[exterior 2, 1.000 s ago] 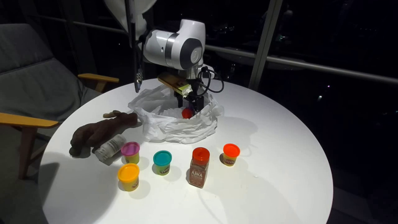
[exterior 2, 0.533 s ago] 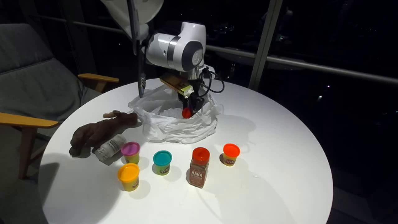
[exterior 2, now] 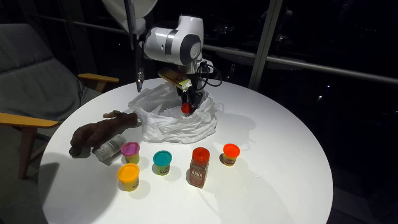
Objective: Take the containers, deer plush toy and red ball out of the white plastic bag
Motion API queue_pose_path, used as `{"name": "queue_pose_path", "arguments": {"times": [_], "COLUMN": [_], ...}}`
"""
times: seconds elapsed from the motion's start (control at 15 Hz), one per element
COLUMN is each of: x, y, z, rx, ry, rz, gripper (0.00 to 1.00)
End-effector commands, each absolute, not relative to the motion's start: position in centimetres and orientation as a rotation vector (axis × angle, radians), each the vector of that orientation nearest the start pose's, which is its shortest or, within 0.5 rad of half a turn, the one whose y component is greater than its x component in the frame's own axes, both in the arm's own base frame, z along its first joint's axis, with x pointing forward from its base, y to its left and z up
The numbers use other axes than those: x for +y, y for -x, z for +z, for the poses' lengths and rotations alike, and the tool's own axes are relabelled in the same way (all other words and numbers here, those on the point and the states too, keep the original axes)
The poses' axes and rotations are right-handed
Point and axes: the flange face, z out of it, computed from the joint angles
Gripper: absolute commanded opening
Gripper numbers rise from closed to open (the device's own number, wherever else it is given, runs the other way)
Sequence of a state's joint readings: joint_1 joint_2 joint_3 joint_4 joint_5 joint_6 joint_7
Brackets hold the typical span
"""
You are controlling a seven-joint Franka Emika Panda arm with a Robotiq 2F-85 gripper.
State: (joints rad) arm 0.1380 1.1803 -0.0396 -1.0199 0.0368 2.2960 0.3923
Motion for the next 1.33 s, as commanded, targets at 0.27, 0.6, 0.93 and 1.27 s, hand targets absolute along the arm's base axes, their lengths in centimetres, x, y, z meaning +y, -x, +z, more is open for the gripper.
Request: {"name": "queue_pose_path", "arguments": {"times": [0.27,0.6,0.93,1.27], "x": [10.8,10.7,7.7,3.3], "y": [-73.0,-69.0,-64.9,-59.1], "z": [20.2,24.4,28.1,29.6], "rx": [0.429,0.440,0.661,0.918], "ry": [3.123,3.113,3.052,2.992], "rz": [-0.028,-0.022,-0.101,-0.144], "gripper": [0.23,0.23,0.23,0.23]}}
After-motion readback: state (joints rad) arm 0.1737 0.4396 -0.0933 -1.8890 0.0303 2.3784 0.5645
